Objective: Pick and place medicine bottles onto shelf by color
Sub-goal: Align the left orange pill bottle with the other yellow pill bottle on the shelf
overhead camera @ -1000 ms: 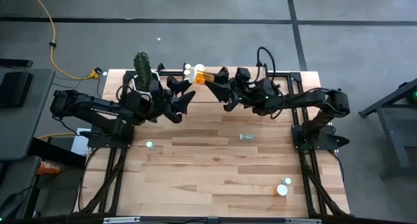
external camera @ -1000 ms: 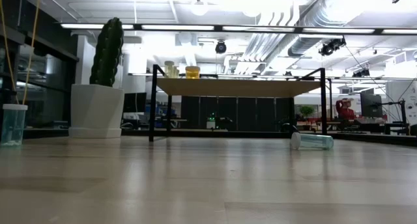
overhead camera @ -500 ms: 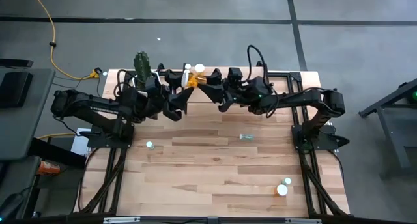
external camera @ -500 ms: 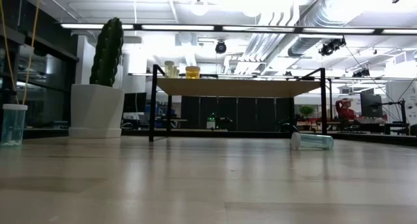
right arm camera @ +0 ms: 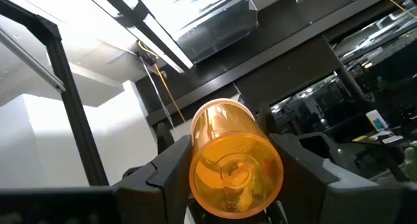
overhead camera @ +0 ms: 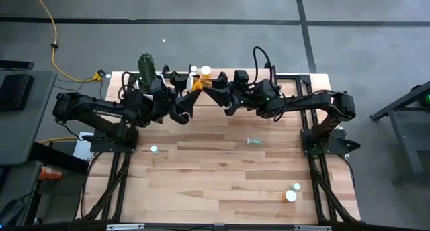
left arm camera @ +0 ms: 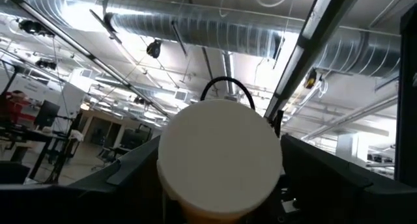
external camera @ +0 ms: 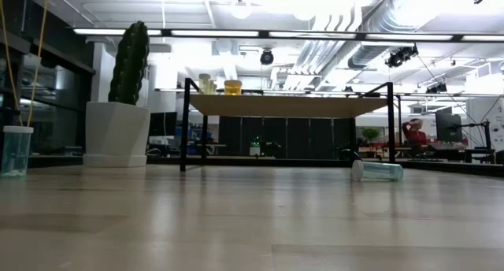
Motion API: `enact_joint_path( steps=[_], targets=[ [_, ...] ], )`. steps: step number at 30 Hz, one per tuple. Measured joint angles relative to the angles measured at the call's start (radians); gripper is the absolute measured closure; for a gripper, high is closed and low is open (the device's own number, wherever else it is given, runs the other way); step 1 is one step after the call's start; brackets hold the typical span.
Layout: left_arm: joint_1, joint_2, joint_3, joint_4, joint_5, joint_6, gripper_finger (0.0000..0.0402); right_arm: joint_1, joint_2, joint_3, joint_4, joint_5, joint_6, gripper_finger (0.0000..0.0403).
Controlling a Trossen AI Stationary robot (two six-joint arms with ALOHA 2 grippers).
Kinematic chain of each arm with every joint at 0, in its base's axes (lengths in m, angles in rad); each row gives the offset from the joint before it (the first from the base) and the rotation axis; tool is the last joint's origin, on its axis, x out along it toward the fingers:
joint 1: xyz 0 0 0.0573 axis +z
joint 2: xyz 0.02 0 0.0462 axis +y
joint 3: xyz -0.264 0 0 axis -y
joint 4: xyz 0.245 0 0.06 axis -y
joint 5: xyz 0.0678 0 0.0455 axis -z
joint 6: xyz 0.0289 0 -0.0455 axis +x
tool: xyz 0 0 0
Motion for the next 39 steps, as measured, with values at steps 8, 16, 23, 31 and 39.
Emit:
enact_joint_path(
  steps=[8, 16, 23, 31, 39],
  targets=[
    [0.000, 0.000, 0.000, -0.001, -0.003, 0.000, 0.0169, 0.000, 0.000, 0.000, 0.000, 0.000, -0.002, 0.0229],
    [0.000, 0.000, 0.000, -0.002, -0.022, 0.000, 0.0212, 0.000, 0.000, 0.000, -0.001, 0.001, -0.002, 0.0229],
    [0.000, 0.000, 0.000, -0.004, -0.031, -0.002, 0.0219, -0.001, 0.000, -0.001, -0.001, 0.001, -0.001, 0.0229],
    [0.000, 0.000, 0.000, -0.015, -0.049, -0.012, 0.0219, -0.012, 0.000, -0.001, -0.001, 0.007, 0.048, 0.0191],
    [0.000, -0.042, -0.002, -0.089, -0.052, -0.005, 0.0219, -0.074, -0.006, -0.001, -0.015, -0.093, 0.058, 0.0122]
  ],
)
